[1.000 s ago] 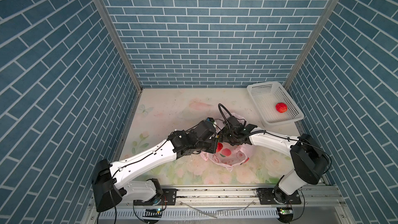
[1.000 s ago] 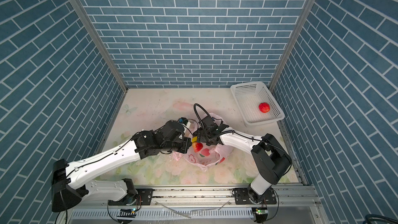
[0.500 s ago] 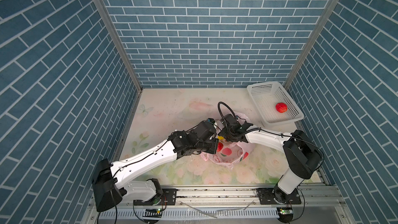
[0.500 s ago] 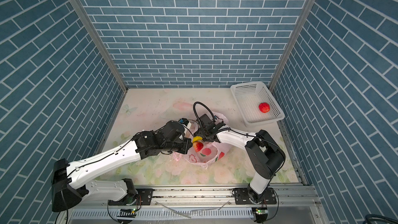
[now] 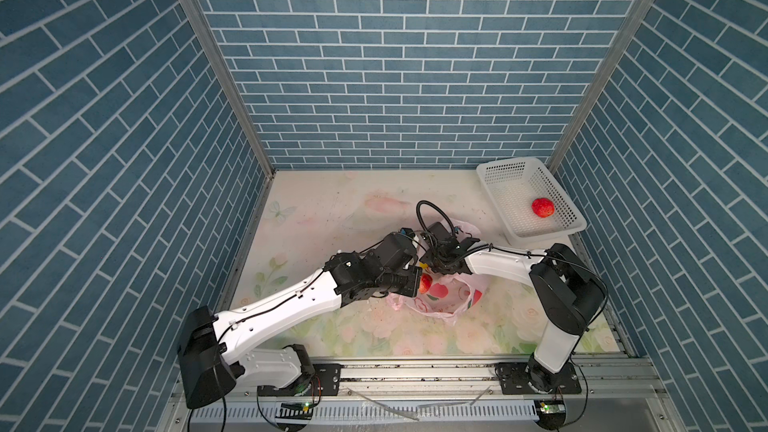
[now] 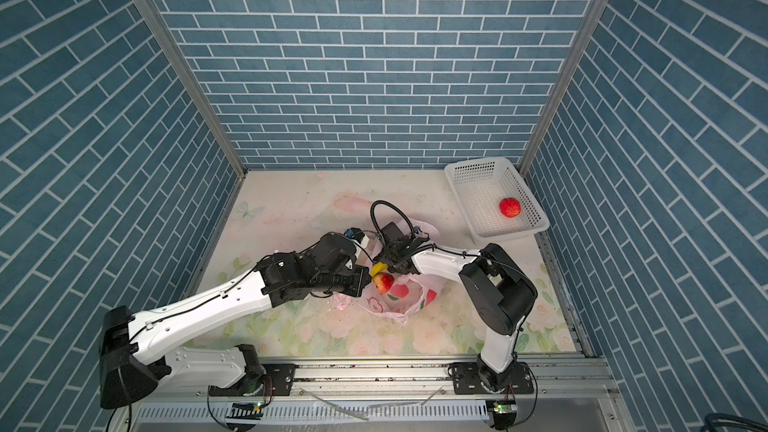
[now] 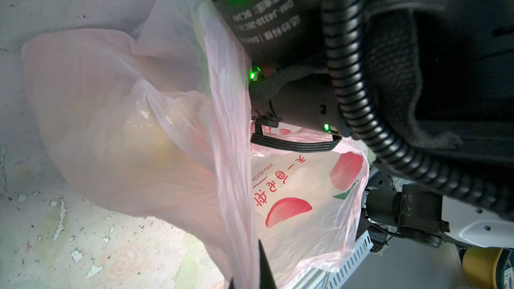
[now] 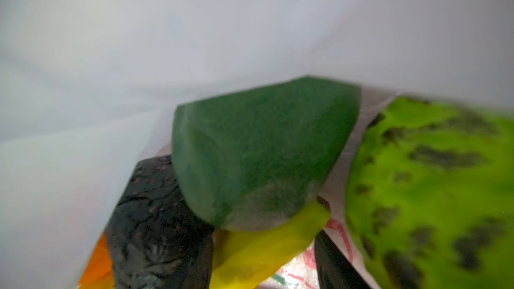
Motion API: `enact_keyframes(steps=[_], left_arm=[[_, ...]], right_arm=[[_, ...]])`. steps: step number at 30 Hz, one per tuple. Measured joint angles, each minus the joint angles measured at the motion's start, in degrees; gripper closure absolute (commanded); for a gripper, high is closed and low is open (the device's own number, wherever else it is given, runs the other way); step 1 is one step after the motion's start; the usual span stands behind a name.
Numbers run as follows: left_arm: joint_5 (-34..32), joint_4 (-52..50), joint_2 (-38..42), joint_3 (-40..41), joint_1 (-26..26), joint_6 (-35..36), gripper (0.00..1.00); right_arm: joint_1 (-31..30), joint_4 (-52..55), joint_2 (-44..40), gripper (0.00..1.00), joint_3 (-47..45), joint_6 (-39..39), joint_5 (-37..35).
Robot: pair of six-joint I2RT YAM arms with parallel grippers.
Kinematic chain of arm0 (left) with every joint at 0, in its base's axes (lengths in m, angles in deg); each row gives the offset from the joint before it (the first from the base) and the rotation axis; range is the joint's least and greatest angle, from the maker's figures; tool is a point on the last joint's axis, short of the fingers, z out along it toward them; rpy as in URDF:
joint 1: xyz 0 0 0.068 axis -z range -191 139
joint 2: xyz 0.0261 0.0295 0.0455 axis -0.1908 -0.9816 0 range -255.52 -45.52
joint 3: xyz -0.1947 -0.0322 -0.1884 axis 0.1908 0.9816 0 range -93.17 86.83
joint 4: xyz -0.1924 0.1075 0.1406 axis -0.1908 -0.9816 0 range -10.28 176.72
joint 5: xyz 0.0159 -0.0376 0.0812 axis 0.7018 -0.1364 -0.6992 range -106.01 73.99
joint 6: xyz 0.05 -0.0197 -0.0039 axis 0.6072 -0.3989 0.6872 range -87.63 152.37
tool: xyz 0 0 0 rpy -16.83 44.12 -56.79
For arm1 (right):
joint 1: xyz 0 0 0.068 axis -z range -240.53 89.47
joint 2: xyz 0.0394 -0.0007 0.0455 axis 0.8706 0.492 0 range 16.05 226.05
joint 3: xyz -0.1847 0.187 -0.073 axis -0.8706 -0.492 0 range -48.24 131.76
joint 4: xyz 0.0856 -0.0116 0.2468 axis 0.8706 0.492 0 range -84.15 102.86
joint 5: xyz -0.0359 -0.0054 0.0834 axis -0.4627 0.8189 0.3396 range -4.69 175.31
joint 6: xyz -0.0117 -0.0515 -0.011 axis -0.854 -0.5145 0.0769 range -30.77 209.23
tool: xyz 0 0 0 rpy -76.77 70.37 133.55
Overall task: Untie the knot of the plastic bag and take out the fruit
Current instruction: Pick up the fruit from the plastic bag.
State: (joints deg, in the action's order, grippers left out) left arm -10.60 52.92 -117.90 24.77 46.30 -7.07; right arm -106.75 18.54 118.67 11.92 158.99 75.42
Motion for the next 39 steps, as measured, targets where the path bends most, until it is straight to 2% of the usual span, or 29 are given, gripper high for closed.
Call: enact_keyframes(steps=[4,11,15,19,23,39], left_arm=[[0.02,0.09,0.0,0.0,0.0,0.0,1.0],[0.0,0.11,-0.28,0.0,0.0,0.0,1.0],[0.04,0.11,-0.33,0.0,0.02,0.0,1.0],[0.24,0.11,-0.46,0.0,0.11,0.0,1.0],[0.26,0.11,-0.52,0.02,0.11,0.0,1.0],[-1.14,0.11,-0.61,0.0,0.11,0.0,1.0]], right_arm=[[0.0,-0.98,1.49,0.35,0.68,0.48,-0.46],[0.0,-2.47,2.89,0.6,1.49,0.94,-0.87],[0.0,-2.38,2.67,0.7,1.38,0.61,-1.2],[-0.26,-2.43,0.5,0.75,0.39,0.02,-2.4],[-0.96,-2.47,-4.48,0.79,-1.81,-1.22,-4.11],[-6.95,-0.74,-21.66,0.8,-7.34,-11.91,-7.61]])
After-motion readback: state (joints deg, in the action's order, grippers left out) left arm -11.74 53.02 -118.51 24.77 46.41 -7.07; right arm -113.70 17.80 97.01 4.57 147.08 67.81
